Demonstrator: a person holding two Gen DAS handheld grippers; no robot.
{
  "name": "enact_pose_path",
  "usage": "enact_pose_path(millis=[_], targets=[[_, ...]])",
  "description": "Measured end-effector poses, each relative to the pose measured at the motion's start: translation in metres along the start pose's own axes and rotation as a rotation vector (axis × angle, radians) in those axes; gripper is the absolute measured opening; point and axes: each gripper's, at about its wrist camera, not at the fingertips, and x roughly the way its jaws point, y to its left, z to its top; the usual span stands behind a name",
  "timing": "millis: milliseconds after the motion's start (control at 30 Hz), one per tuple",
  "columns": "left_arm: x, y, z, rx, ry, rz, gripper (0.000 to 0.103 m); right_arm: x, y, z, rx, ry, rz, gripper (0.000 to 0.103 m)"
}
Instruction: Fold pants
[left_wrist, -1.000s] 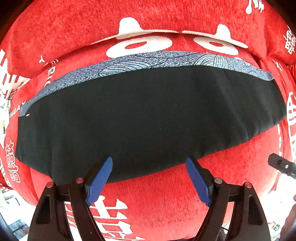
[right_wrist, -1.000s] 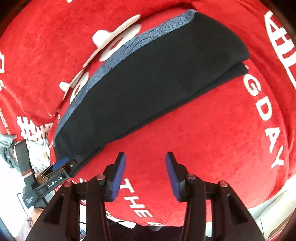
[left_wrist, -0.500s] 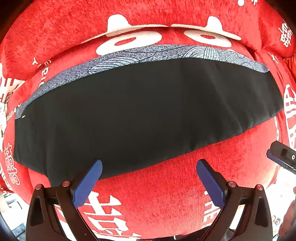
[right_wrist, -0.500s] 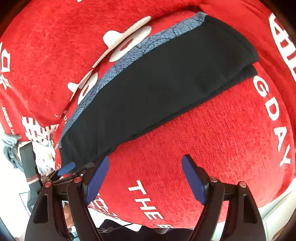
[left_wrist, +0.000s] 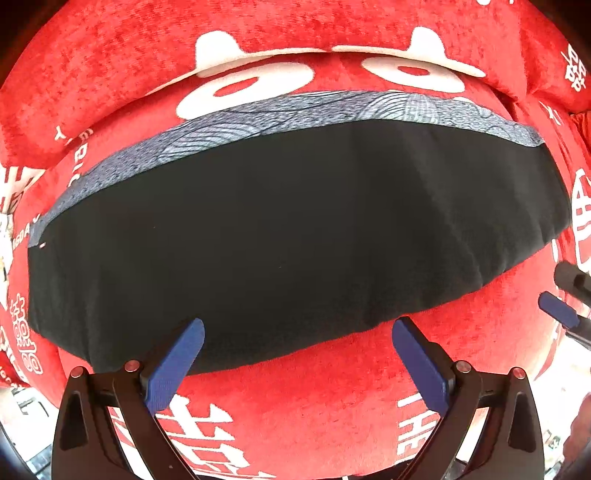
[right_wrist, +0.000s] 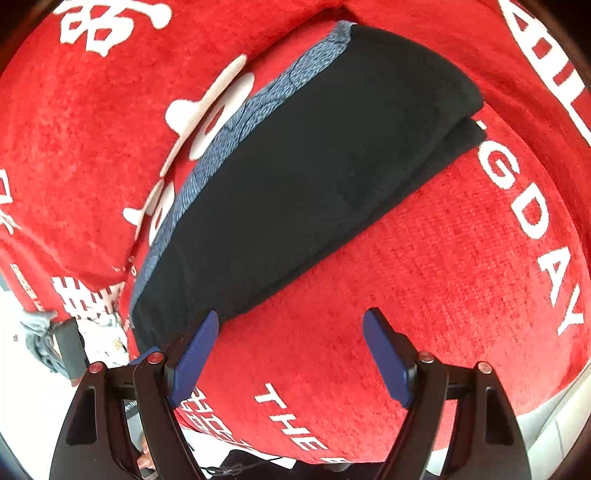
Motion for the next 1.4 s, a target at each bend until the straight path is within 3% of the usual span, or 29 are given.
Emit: enact_pose_path(millis=[300,367,400,433,600,833,867,933,967,1000,1067,1100,1200,1300,1333,1400], targets=[[-0.015,-0.013,0.033,-0.024,-0.103,-0.077,0.102,-0.009,-0.028,0.023,0.106,-0.055,0.122,0.083],[-0.014,-0.022,0.044,-0.011,-0.128,-0.07,0.102,-0.012,-0.039,0.029,0.146,-0.086,0.161,0.08],[-0.012,-0.025,0.049,-0.005,-0.137,-0.06,0.102,-0.012,-0.043,0.03,0.161,-0.095,0.177,0.074],[-0.006,-0.029,0.054,-0.002,-0.139,-0.042,0.102,-0.013,-0.049,0.032,0.185,-0.101,0.194,0.067],[0.02,-0.033,0.06,-0.053,-0.104,-0.056,0.102,-0.014,-0.076,0.034,0.253,-0.127,0.221,0.061],[0.027,-0.036,0.059,-0.043,-0.109,-0.091,0.1,-0.011,-0.096,0.041,0.306,-0.195,0.366,0.061],[0.026,-0.038,0.061,-0.035,-0.106,-0.098,0.094,-0.007,-0.097,0.046,0.317,-0.209,0.395,0.061],[0.017,-0.044,0.064,-0.007,-0.108,-0.111,0.07,-0.002,-0.097,0.052,0.339,-0.228,0.429,0.061],[0.011,-0.048,0.067,0.01,-0.114,-0.115,0.05,0.0,-0.097,0.054,0.356,-0.234,0.446,0.061],[0.003,-0.053,0.063,0.021,-0.13,-0.102,0.04,0.002,-0.097,0.057,0.377,-0.234,0.461,0.056],[-0.011,-0.057,0.069,0.027,-0.186,-0.064,0.04,0.003,-0.097,0.061,0.406,-0.217,0.448,0.02],[-0.018,-0.057,0.074,0.018,-0.214,-0.055,0.04,0.001,-0.097,0.062,0.401,-0.21,0.444,0.014],[-0.019,-0.06,0.085,-0.004,-0.241,-0.066,0.04,-0.014,-0.081,0.063,0.301,-0.223,0.431,0.013],[0.009,-0.077,0.082,0.037,-0.174,-0.074,0.042,-0.038,-0.043,0.063,0.134,-0.247,0.392,0.013],[0.022,-0.087,0.077,0.061,-0.174,-0.037,0.043,-0.044,-0.031,0.063,0.089,-0.25,0.377,0.013],[0.021,-0.098,0.067,0.093,-0.262,0.031,0.043,-0.053,-0.003,0.062,-0.021,-0.25,0.333,0.013]])
